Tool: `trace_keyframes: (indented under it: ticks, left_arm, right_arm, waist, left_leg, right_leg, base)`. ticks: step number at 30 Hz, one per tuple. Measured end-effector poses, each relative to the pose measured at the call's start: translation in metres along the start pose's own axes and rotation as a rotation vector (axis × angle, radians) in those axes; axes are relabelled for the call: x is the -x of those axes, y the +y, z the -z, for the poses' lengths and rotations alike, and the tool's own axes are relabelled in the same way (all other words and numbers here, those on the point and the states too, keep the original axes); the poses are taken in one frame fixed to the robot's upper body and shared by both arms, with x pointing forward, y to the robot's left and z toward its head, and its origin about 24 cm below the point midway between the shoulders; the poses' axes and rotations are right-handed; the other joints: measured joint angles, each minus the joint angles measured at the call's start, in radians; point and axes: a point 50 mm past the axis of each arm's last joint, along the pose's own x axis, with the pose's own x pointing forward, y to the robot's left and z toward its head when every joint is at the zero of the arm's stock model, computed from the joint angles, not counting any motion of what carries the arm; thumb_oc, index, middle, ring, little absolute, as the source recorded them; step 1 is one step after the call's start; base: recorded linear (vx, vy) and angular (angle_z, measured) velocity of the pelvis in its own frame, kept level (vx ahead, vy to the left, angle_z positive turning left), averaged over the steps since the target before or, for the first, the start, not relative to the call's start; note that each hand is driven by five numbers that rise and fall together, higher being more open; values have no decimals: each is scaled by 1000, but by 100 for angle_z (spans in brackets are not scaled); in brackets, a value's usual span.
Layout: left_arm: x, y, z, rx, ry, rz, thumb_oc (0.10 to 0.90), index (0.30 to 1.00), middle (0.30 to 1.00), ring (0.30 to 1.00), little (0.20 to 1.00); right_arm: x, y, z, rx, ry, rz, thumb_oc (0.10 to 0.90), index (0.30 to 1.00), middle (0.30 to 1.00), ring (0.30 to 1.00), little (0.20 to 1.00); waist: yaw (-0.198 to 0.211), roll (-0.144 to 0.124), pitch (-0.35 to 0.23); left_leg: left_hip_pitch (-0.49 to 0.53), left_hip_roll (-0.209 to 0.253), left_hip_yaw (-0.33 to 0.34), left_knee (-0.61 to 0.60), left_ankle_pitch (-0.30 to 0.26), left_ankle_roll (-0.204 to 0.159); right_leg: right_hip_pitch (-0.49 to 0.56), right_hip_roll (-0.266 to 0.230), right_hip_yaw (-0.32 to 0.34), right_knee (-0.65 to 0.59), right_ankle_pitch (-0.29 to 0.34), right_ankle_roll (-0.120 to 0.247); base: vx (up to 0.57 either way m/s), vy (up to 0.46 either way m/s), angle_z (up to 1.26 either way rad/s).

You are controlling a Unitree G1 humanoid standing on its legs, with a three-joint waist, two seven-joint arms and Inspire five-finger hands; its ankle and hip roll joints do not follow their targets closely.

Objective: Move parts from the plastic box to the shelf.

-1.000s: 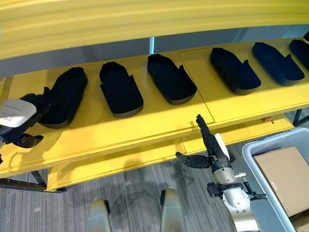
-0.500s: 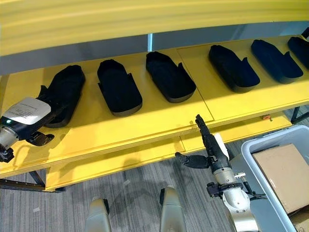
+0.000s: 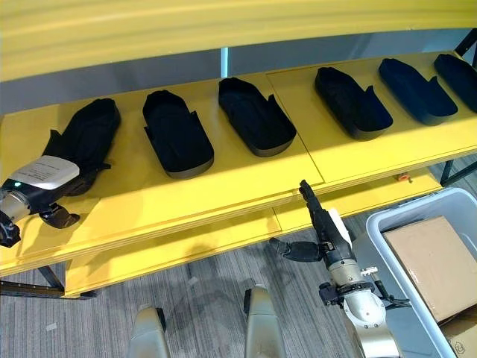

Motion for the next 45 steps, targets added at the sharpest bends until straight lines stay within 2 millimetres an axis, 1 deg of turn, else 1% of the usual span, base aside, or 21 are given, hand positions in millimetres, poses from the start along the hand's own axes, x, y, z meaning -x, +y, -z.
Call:
trace_keyframes:
  ticks: [3, 9, 11, 14, 16, 21, 22, 24, 25, 29, 30, 33, 34, 39, 45]
  left_arm:
    - [-3, 1, -1, 2, 2, 37, 900, 1000, 1000, 1000, 1000]
    - [0, -4, 7, 24, 44, 60, 900, 1000, 1000, 1000, 1000]
    - [-1, -5, 8, 57, 51, 47, 900, 1000, 1000, 1000, 1000]
    - [0, -8, 14, 117, 80, 34, 900, 1000, 1000, 1000, 1000]
    - [0, -10, 18, 180, 99, 14, 900, 1000, 1000, 1000, 1000]
    - [2, -21, 33, 467, 191, -84, 900, 1000, 1000, 1000, 1000]
    - [1, -24, 34, 554, 208, -107, 900, 1000, 1000, 1000, 1000]
    - [1, -29, 33, 664, 210, -129, 900, 1000, 1000, 1000, 1000]
    - [2, -30, 32, 687, 207, -132, 900, 1000, 1000, 1000, 1000]
    - [7, -38, 27, 787, 189, -137, 900, 1000, 1000, 1000, 1000]
    - [7, -40, 23, 854, 173, -152, 900, 1000, 1000, 1000, 1000]
    - [7, -41, 8, 964, 88, -149, 900, 1000, 1000, 1000, 1000]
    - [6, -41, 0, 1023, 41, -149, 900, 1000, 1000, 1000, 1000]
    - [4, -31, -25, 1113, -128, -124, 900, 1000, 1000, 1000, 1000]
    - [2, -28, -50, 1173, -260, -62, 900, 1000, 1000, 1000, 1000]
  right_arm:
    - [0, 0, 1, -1, 7, -9, 900, 1000, 1000, 1000, 1000]
    - [0, 2, 2, -8, 14, -14, 900, 1000, 1000, 1000, 1000]
    - [0, 2, 2, -8, 14, -14, 900, 1000, 1000, 1000, 1000]
    - [0, 2, 2, -7, 14, -14, 900, 1000, 1000, 1000, 1000]
    - [0, 2, 2, -7, 14, -14, 900, 1000, 1000, 1000, 1000]
    - [0, 2, 2, -9, 14, -14, 900, 1000, 1000, 1000, 1000]
    - [0, 2, 2, -11, 16, -12, 900, 1000, 1000, 1000, 1000]
    - [0, 2, 2, -18, 17, -8, 900, 1000, 1000, 1000, 1000]
    - [0, 3, 2, -27, 16, -5, 900, 1000, 1000, 1000, 1000]
    - [0, 2, 2, -57, 15, 12, 900, 1000, 1000, 1000, 1000]
    - [0, 2, 2, -64, 13, 15, 900, 1000, 1000, 1000, 1000]
    - [0, 2, 2, -78, 12, 26, 900, 1000, 1000, 1000, 1000]
    - [0, 1, 2, -80, 12, 32, 900, 1000, 1000, 1000, 1000]
    - [0, 1, 2, -80, 10, 33, 900, 1000, 1000, 1000, 1000]
    - [0, 1, 2, -88, 11, 31, 900, 1000, 1000, 1000, 1000]
  waist:
    - [4, 0, 0]
    - [1, 0, 0]
    - [1, 0, 0]
    - [2, 0, 0]
    - [2, 1, 0]
    - [1, 4, -2]
    - [2, 5, -2]
    - [2, 5, -3]
    - [3, 5, -3]
    - [9, 5, -3]
    - [10, 4, -3]
    - [8, 3, -3]
    - [8, 3, -3]
    - [2, 0, -3]
    - [-1, -1, -3]
  left_leg:
    - [0, 0, 0, 0, 0, 0]
    - [4, 1, 2, 1, -1, 2]
    - [4, 1, 3, 2, -1, 2]
    - [5, 1, 3, 3, -1, 2]
    - [4, 1, 3, 3, -1, 2]
    - [2, 0, 2, 8, -1, 2]
    - [1, 0, 2, 10, -2, 3]
    - [-3, 0, -1, 16, -3, 5]
    - [-5, 0, -1, 16, -3, 5]
    - [-17, -2, -3, 23, -3, 5]
    - [-17, -2, -3, 24, -3, 5]
    - [-20, -2, -3, 27, -4, 6]
    - [-21, -2, -3, 27, -4, 6]
    - [-26, -2, -6, 28, -5, 8]
    - [-28, -1, -5, 29, -6, 10]
  right_leg:
    - [0, 0, 0, 1, 0, 0]
    - [0, 2, 3, 2, 1, -2]
    - [1, 2, 5, 2, 2, -2]
    - [1, 2, 5, 3, 2, -1]
    - [1, 2, 5, 3, 3, -1]
    - [0, 1, 6, 5, 3, -1]
    - [0, 1, 6, 6, 3, 0]
    - [0, 1, 6, 7, 3, 0]
    - [0, 0, 6, 6, 4, 1]
    - [-8, -2, 6, 6, 6, 2]
    - [-8, -2, 6, 5, 6, 2]
    - [-9, -2, 7, 4, 7, 2]
    - [-9, -2, 7, 4, 7, 2]
    - [-12, -1, 6, 3, 9, 7]
    - [-14, 0, 7, 3, 10, 7]
  base:
    - [0, 0, 0]
    - [0, 0, 0]
    - [0, 0, 0]
    - [0, 0, 0]
    - [0, 0, 0]
    - [0, 0, 0]
    - [0, 0, 0]
    - [0, 0, 0]
    - [-2, 6, 4]
    - [-1, 1, 1]
    - [0, 0, 0]
    - [0, 0, 0]
    - [0, 0, 0]
    - [0, 0, 0]
    - [0, 0, 0]
